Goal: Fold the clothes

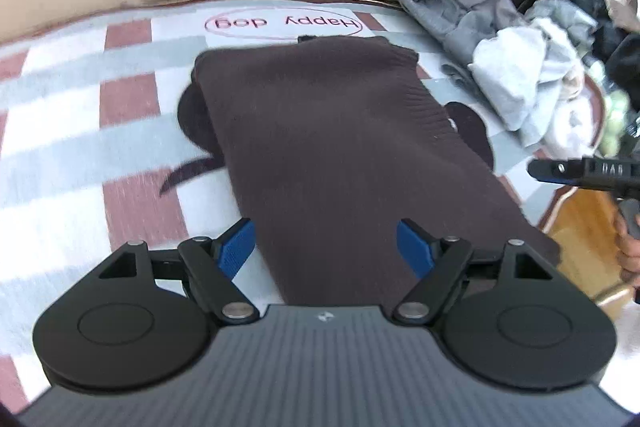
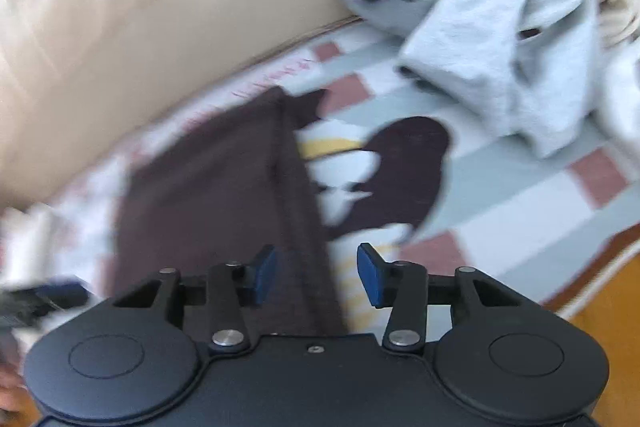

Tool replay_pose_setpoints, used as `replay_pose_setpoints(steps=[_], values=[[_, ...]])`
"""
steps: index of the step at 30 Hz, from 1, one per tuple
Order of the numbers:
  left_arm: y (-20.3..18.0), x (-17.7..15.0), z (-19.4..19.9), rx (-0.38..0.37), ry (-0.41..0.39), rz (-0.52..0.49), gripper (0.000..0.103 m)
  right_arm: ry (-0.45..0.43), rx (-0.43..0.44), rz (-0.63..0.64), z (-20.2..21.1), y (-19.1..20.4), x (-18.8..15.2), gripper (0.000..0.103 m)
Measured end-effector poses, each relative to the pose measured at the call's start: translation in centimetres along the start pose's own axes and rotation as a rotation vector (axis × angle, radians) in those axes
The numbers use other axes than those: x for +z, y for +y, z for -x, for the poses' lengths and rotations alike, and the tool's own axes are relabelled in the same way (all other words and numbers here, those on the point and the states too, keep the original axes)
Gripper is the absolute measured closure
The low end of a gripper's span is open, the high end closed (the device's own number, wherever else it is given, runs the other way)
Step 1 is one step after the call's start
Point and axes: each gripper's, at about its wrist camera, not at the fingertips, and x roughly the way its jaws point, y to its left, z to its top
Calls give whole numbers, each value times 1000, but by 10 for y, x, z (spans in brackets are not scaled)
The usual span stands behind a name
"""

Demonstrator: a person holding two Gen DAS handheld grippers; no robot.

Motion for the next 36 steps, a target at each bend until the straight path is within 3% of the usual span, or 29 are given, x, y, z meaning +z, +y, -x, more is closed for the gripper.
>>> replay_pose_setpoints(steps=[4, 7, 9, 13, 19, 24, 27, 32, 35, 36], values=[[27, -11, -9, -94, 28, 159, 26, 67, 87, -48, -18, -5, -2, 46], [47, -20, -20, -229, 46, 315, 26, 111, 30, -9, -38, -10, -5, 46], [53, -25, -27, -277, 59, 382, 26, 134, 7, -5, -49, -18, -5, 46], [52, -28, -32, -271, 97, 355, 26, 159, 77, -114, -49, -38, -4, 46], [49, -37, -47, -283, 173, 359, 26, 231, 130, -119, -60, -43, -6, 44], [48, -39, -63, -298, 197, 414, 24, 302, 227, -163, -78, -51, -13, 38], [41, -39, -70, -274, 181, 463, 22, 278, 252, -138, -82, -46, -15, 40], [20, -30, -62, -157, 163, 447, 44, 225, 162, -24, -73, -19, -22, 61], [3, -18, -44, -108, 149, 381, 58, 192, 219, -42, -58, 1, -21, 66], [1, -13, -34, -112, 158, 385, 60, 187, 299, -107, -52, 5, -21, 66]])
